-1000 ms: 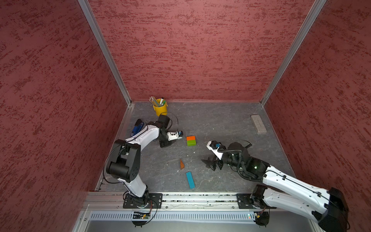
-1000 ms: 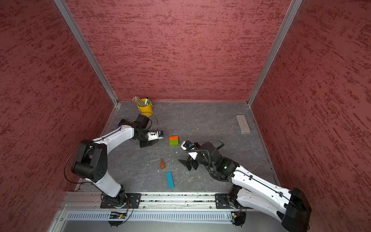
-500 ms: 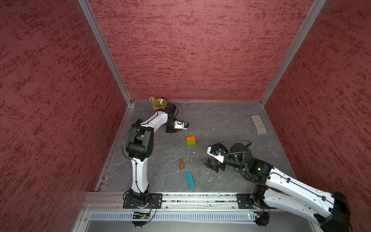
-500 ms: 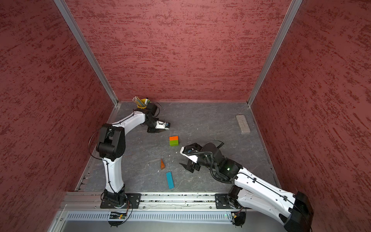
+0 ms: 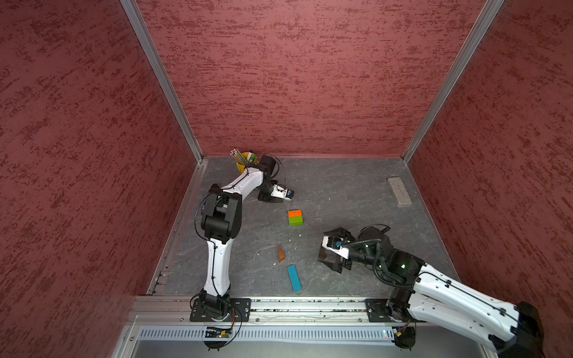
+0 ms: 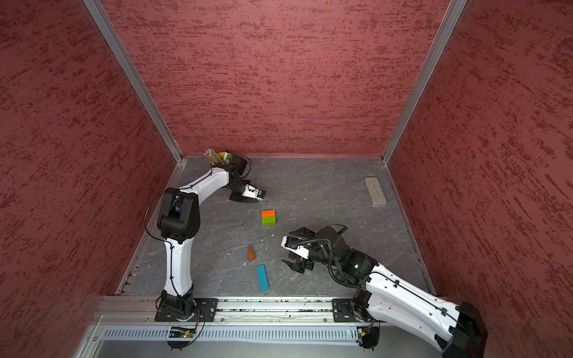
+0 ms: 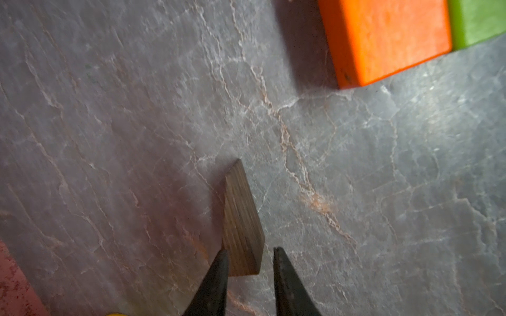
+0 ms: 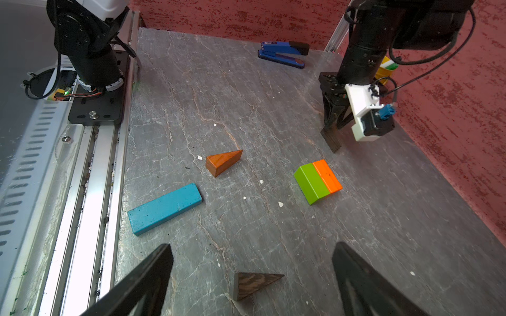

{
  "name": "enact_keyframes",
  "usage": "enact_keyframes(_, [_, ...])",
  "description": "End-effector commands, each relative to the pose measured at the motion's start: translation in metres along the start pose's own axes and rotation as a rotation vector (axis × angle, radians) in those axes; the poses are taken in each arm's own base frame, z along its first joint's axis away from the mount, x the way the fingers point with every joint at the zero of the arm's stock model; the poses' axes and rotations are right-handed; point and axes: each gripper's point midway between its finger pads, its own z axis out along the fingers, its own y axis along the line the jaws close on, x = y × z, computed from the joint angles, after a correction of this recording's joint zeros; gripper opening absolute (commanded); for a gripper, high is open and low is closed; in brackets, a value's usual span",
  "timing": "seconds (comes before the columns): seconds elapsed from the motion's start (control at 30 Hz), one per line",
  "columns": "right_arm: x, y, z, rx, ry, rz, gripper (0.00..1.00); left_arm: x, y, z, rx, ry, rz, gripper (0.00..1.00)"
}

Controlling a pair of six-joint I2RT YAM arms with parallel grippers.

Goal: Assemble a small pinwheel with building blocks
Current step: Place the building block at the center of the board, then assemble the building block at the center of the board.

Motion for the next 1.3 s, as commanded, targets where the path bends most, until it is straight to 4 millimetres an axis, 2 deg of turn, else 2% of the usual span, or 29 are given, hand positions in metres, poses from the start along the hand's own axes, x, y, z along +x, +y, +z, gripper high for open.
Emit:
enact_keyframes(0.0, [-0.004,0.003,-0.001,-0.017,-0.013,-0.012,0.94,-0.008,0.002,0.001,-0.016,-0.042,-0.018,0.34])
enact_keyframes(0.13, [-0.003,0.003,0.000,-0.016,-0.008,-0.012,0.94,-0.015,0.006,-0.007,-0.080,-0.086,-0.047,0.42])
enact_keyframes(0.3, [-0.002,0.004,0.001,-0.024,-0.004,-0.005,0.94,0.003,0.004,-0.002,-0.076,-0.034,-0.133,0.43])
enact_keyframes(0.4, [-0.002,0.004,0.001,-0.026,-0.005,-0.002,0.94,-0.003,0.015,-0.019,-0.143,-0.124,-0.249,0.44])
enact_keyframes(0.53, [-0.001,0.004,0.002,-0.025,-0.001,-0.005,0.94,-0.010,0.028,-0.041,-0.262,-0.227,-0.386,0.51])
enact_keyframes(0.63, [-0.001,0.005,0.002,-0.029,0.001,-0.005,0.94,-0.010,0.028,-0.053,-0.304,-0.254,-0.504,0.53])
enact_keyframes(0.77, [-0.001,0.005,0.002,-0.033,0.000,-0.003,0.94,-0.008,0.016,-0.061,-0.279,-0.253,-0.702,0.53])
enact_keyframes(0.9, [-0.002,0.006,0.001,-0.036,-0.003,-0.002,0.94,-0.008,-0.004,-0.053,-0.230,-0.190,-0.817,0.53])
enact_keyframes(1.07, [-0.001,0.006,0.002,-0.038,0.000,0.000,0.94,0.003,-0.022,-0.031,-0.182,-0.086,-0.899,0.50])
enact_keyframes(1.27, [0.000,0.005,0.002,-0.034,0.002,0.003,0.94,0.012,-0.026,-0.013,-0.154,-0.013,-0.919,0.48])
